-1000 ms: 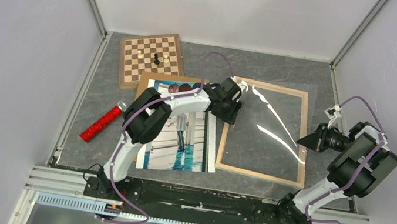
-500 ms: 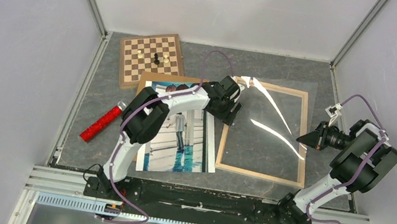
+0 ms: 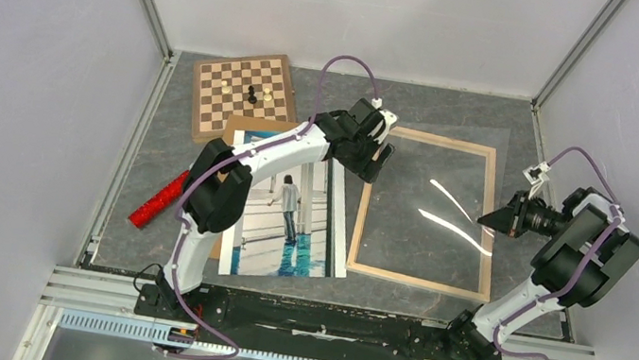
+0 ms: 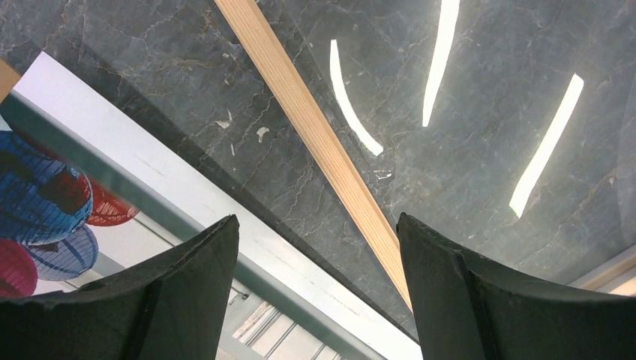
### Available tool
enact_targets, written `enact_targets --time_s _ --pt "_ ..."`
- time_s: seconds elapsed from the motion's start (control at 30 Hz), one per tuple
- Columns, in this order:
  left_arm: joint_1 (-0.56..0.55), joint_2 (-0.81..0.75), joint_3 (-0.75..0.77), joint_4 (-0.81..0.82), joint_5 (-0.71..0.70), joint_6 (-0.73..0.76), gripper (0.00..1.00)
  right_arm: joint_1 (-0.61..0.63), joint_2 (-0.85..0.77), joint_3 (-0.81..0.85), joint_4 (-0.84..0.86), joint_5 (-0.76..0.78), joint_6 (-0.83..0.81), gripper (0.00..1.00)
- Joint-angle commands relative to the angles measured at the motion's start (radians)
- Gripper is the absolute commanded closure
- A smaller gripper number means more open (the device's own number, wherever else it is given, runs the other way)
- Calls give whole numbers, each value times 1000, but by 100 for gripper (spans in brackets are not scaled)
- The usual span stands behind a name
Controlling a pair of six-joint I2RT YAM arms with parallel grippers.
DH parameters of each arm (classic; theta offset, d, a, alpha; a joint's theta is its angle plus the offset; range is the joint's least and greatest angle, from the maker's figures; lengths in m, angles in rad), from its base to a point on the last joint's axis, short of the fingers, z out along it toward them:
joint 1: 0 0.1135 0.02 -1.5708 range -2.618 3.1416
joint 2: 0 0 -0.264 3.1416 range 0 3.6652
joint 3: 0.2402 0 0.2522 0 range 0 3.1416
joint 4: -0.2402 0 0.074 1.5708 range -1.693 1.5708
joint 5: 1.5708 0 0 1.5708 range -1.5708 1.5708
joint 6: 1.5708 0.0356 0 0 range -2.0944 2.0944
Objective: Put the photo into the frame
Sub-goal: Place the photo frame item in the photo frame.
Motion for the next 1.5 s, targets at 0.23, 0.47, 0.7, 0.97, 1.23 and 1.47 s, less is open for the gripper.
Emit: enact_targets --time_s 0.23,0.47,0.7,0.97,1.23,1.47 --pt "2 -74 57 -37 29 90 15 38 25 77 9 -22 -50 100" --pt "7 -84 59 -38 17 96 15 54 39 93 10 -26 -44 100" --pt "10 -87 58 -38 18 98 14 53 56 110 4 -52 -36 100" --pt "14 -83 63 -37 8 106 14 55 86 132 -28 -80 -58 100" --pt "17 -77 70 -38 5 108 14 56 103 137 -33 -95 -66 100" --pt "20 -74 76 -39 5 111 14 57 118 143 -33 -105 -69 100"
